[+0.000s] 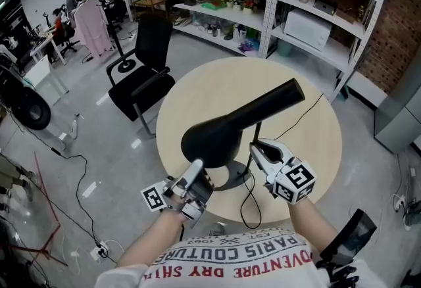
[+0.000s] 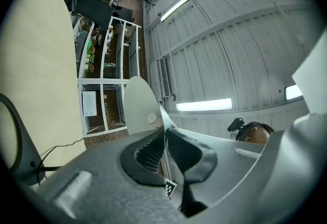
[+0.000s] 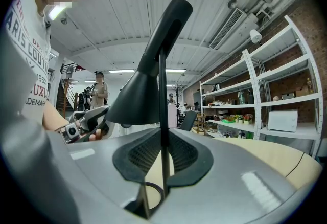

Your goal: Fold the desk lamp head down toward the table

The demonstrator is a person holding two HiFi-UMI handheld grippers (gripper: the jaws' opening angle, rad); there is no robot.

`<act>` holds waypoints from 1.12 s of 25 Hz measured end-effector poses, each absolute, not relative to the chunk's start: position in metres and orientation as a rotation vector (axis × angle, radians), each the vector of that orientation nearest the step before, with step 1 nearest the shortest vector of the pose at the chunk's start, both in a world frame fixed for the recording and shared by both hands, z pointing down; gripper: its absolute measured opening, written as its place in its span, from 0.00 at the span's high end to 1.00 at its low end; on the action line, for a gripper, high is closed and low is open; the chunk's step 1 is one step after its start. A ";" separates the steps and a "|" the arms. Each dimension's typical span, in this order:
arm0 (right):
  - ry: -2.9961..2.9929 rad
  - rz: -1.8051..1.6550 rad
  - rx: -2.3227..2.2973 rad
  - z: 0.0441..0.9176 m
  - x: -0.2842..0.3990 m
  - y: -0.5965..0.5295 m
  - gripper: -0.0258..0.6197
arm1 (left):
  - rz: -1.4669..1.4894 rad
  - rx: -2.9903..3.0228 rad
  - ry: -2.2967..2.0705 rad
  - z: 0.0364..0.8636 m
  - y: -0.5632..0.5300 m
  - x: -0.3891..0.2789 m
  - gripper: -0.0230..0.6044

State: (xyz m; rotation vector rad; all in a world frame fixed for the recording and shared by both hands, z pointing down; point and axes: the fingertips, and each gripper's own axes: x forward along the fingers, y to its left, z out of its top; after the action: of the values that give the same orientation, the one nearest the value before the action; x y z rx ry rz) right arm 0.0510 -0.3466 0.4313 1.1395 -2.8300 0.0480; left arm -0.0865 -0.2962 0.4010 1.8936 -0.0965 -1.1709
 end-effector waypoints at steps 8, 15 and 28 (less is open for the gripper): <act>-2.835 0.051 1.143 0.433 0.051 -0.346 0.90 | -1.188 1.848 -0.072 0.410 -0.296 -0.079 0.92; -2.842 0.054 1.145 0.429 0.051 -0.345 0.90 | -1.195 1.809 -0.065 0.413 -0.294 -0.073 0.91; -2.832 0.053 1.152 0.431 0.052 -0.347 0.90 | -1.202 1.774 -0.049 0.418 -0.296 -0.067 0.91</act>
State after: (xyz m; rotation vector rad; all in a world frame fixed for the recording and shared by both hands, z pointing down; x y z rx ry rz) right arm 0.0520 -0.3468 0.4315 1.1518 -2.8323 0.0535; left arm -0.0668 -0.2957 0.4183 1.7735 -0.0494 -1.2025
